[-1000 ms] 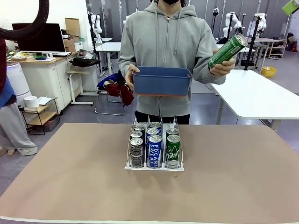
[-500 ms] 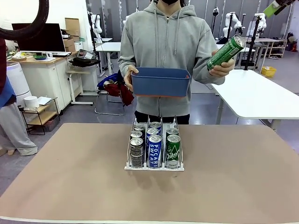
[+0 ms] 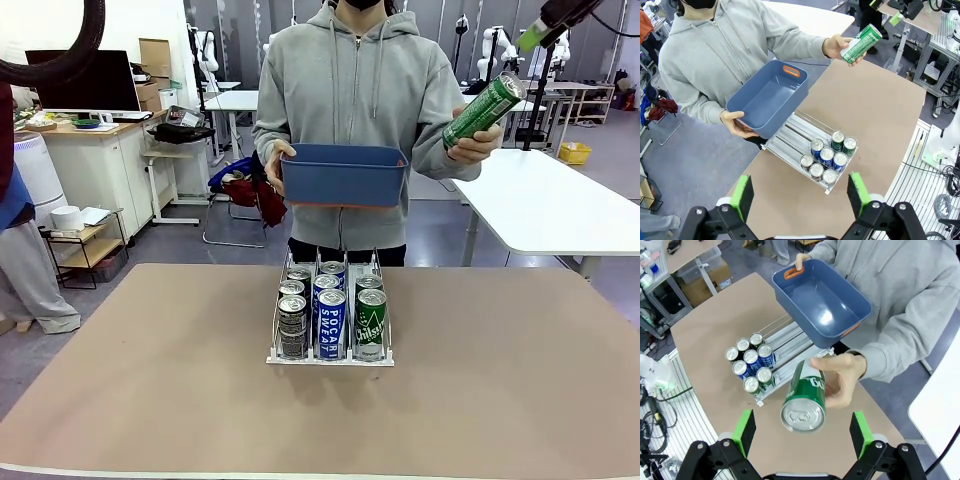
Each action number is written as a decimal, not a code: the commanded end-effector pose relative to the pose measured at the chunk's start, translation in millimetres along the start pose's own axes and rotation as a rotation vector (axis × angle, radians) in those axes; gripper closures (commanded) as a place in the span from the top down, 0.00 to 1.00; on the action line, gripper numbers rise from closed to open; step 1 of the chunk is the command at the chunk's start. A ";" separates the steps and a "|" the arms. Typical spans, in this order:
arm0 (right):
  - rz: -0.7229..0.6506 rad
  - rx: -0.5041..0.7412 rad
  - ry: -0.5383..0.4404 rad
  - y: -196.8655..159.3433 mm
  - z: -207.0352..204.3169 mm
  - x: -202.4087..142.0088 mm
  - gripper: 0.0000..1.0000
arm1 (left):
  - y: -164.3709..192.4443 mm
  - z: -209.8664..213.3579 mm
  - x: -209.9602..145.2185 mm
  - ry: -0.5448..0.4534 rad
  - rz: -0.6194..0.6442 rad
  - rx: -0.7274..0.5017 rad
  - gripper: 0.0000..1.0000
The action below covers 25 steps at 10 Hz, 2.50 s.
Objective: Fill the beverage cans into the dispenser.
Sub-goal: Pick up the Sprite handed by the human.
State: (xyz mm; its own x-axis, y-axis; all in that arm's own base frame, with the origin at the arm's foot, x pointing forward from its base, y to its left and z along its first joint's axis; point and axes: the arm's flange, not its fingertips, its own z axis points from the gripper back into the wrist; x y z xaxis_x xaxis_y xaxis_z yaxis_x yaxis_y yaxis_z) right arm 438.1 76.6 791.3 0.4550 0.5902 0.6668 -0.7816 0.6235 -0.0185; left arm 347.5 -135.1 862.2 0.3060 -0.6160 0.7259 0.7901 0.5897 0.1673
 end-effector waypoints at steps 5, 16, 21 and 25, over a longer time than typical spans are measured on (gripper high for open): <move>0.044 0.001 0.007 10.3 -25.6 -18.8 1.00 | -0.9 1.2 -4.0 -0.003 0.002 -0.010 1.00; 0.056 0.025 0.040 7.7 -39.7 -17.1 1.00 | -0.9 1.2 -4.0 -0.003 0.002 -0.010 1.00; 0.003 0.017 0.061 4.9 -59.2 -28.3 1.00 | -0.9 1.2 -4.0 -0.003 0.002 -0.010 1.00; -0.039 0.032 0.024 5.0 -71.4 -29.8 1.00 | -0.9 1.2 -4.0 -0.003 0.002 -0.010 1.00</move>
State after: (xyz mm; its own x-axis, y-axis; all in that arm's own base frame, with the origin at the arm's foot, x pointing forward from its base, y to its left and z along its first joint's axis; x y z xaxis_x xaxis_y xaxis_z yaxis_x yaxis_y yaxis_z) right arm 453.4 95.4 723.5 0.4902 0.6124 0.6203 -0.7863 0.6178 0.0114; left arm 347.5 -135.1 862.2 0.3060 -0.6161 0.7258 0.7901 0.5897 0.1674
